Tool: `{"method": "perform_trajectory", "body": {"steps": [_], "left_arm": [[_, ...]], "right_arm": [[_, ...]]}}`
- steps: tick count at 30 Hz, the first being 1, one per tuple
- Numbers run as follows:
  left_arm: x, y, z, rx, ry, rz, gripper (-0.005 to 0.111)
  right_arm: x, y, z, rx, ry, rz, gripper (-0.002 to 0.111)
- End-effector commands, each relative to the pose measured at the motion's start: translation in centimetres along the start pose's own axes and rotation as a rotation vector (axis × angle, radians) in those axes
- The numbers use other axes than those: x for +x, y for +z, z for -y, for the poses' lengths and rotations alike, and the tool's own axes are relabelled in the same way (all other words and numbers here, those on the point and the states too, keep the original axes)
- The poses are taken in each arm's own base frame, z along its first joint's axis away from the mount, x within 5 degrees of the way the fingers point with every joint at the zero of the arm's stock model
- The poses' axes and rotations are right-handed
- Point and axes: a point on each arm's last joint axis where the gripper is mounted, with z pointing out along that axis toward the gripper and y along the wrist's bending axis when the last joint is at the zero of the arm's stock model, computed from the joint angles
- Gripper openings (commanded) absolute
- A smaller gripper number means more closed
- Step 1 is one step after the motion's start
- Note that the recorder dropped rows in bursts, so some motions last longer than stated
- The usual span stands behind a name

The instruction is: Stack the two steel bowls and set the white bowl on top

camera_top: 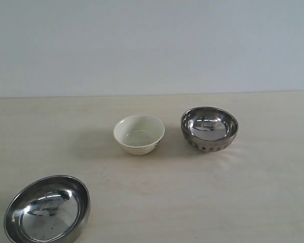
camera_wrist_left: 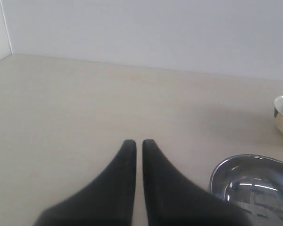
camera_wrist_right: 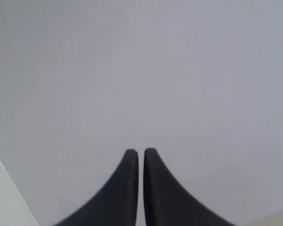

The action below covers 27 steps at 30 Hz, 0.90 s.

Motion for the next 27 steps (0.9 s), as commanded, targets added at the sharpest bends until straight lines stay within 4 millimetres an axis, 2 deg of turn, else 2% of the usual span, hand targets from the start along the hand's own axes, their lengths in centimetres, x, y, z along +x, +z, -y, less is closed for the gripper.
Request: {"method": "perform_trajectory", "body": {"steps": [1,4,8,12,16,20,23,27], "left_arm": [[0.1,0.0,0.0,-0.004,-0.007,-0.004,0.004],[0.1,0.0,0.0,-0.004,-0.007,-0.004,0.004],[0.1,0.0,0.0,-0.004,-0.007,-0.004,0.004],[0.1,0.0,0.0,-0.004,-0.007,-0.004,0.004],[0.1,0.0,0.0,-0.004,-0.007,-0.004,0.004],[0.1,0.0,0.0,-0.004,-0.007,-0.004,0.004],[0.1,0.0,0.0,-0.004,-0.007,-0.004,0.004],[0.1,0.0,0.0,-0.004,-0.007,-0.004,0.004]], "right_arm": [[-0.5,2.3,-0.9,-0.005,-0.083,-0.086,0.000],[0.8,5.8,-1.7,-0.096,-0.076,-0.288,0.000],[3.1,11.8,-1.5,-0.146,-0.046,-0.599,0.000],[5.0,14.9,-0.4,-0.124,-0.071,-0.802,0.000],[6.9,16.5,1.3,-0.055,-0.077,-0.952,0.000],[7.4,17.0,1.9,-0.039,-0.091,-0.984,0.000],[6.7,17.5,1.0,-0.072,-0.109,-0.960,0.000],[6.0,18.4,-2.4,-0.172,-0.100,-0.936,0.000]]}}
